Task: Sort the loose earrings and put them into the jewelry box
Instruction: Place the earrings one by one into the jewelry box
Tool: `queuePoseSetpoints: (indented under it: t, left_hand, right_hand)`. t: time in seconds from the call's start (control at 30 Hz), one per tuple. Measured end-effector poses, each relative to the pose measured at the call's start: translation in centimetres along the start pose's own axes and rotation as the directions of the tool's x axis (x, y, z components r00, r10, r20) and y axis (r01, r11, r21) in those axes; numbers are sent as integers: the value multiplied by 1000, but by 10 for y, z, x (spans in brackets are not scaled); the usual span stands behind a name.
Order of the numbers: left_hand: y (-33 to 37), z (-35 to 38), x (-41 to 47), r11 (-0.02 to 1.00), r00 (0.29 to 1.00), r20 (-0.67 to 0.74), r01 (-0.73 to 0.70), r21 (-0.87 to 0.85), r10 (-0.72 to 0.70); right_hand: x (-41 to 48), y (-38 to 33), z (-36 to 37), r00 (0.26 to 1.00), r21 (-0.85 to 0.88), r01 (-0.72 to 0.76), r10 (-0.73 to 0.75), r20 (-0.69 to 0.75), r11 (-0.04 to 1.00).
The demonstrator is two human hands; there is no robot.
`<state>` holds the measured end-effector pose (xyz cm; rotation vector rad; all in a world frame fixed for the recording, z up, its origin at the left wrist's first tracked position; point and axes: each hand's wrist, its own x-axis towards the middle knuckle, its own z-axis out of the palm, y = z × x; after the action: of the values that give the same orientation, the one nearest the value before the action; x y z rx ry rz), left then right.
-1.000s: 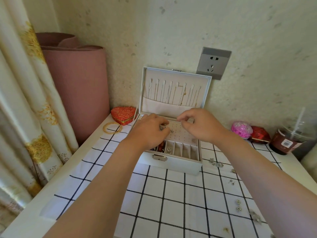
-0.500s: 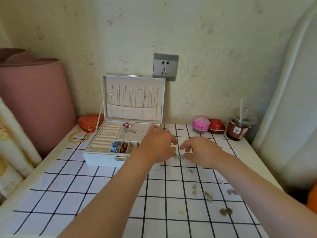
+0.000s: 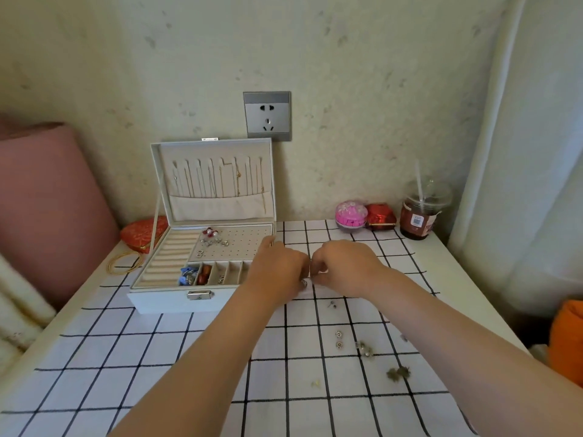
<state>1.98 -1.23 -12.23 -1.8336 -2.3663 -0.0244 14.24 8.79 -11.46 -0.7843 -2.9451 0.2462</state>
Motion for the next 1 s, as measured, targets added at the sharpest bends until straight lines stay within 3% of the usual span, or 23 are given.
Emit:
queuePoseSetpoints:
  t: [0.3,0.43,0.53,0.77,1.0]
  left_hand:
    - [-22,-29,-20,942,986,-145,25,-334,-77]
    - [-41,-47,-38,795,975,-132,66,-603,-181]
    - [-62,-60,-53,697,952,-154,77,-713,-263]
    - [-123,-50,-93,620,871,-191,155,-769,-454]
    - [-142,-30,-104,574,866,-152,176,-799,-476]
  right_hand:
    - [-9,-20,-20,985,242,-8,49,-163,970]
    - [-9,-38,-25,983,471,-8,92,-156,882]
    - [-4,-57,-34,979,577,25,98,-180,816]
    - [23,-101,-33,987,586,82,17,-161,806]
    - [39,-121,-21,993,342,115,-99,-65,933]
